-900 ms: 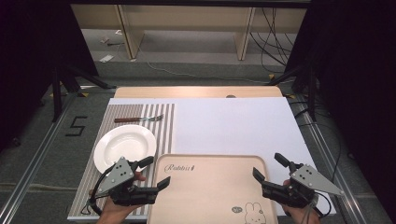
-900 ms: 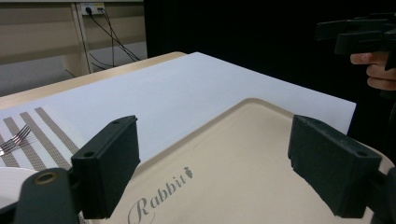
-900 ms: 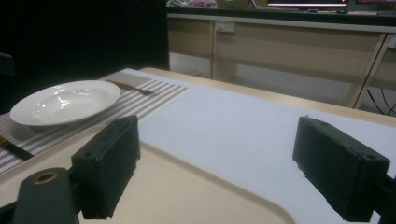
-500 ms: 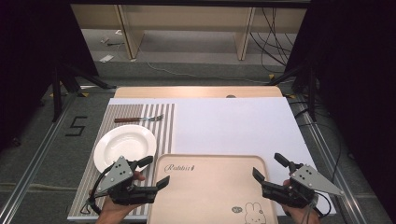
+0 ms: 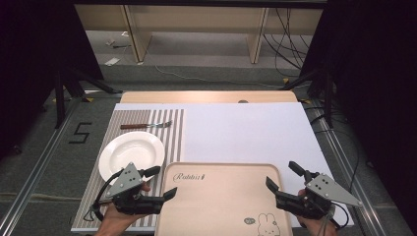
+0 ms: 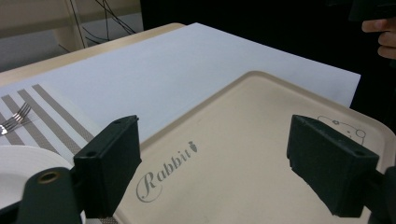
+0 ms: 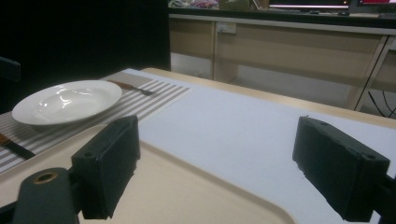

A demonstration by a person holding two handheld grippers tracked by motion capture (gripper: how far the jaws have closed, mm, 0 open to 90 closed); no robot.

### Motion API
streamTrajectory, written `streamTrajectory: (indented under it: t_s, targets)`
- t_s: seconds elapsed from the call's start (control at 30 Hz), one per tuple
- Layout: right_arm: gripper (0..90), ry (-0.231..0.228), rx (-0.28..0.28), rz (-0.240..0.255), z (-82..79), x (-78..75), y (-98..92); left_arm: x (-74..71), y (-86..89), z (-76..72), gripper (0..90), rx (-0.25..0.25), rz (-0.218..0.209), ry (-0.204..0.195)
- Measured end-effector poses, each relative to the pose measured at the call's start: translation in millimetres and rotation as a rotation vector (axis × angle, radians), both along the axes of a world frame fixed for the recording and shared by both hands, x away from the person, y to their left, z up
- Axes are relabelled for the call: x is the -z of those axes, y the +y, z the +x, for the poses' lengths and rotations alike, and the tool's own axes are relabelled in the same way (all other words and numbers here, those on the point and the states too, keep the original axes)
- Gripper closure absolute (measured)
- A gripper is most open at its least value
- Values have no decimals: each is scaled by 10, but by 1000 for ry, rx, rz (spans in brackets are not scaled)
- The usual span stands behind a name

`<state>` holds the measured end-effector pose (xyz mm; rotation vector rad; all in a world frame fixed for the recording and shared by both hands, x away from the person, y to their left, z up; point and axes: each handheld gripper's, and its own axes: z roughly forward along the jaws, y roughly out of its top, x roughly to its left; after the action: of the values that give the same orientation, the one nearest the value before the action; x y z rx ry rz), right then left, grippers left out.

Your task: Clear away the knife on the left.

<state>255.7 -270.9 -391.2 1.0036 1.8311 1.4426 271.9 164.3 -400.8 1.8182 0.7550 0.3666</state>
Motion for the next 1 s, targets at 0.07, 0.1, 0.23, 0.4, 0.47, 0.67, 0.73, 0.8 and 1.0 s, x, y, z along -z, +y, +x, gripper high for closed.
streamTrajectory:
  t_s: [0.07,0.1,0.23,0.4,0.47,0.67,0.73,0.8,1.0]
  targets:
    - [159,2,-1,-2,1,1,0,7,-16,1,171,9,20,10]
    - [159,2,-1,-4,1,1,0,11,-23,1,169,14,32,8]
    - [159,2,-1,-3,1,2,1,13,-29,7,169,27,65,16]
    - [159,2,-2,-7,3,3,2,4,14,17,170,36,107,19]
    - [160,2,-2,-7,2,3,2,7,35,25,171,34,131,23]
    - [159,2,-6,-7,0,2,3,60,42,37,171,50,234,50]
    - [159,1,-6,-8,1,2,2,63,48,36,173,53,243,54]
    - [159,2,-6,-8,1,2,2,66,58,31,173,58,256,54]
    - [159,2,-6,-8,0,2,1,72,138,21,174,45,296,56]
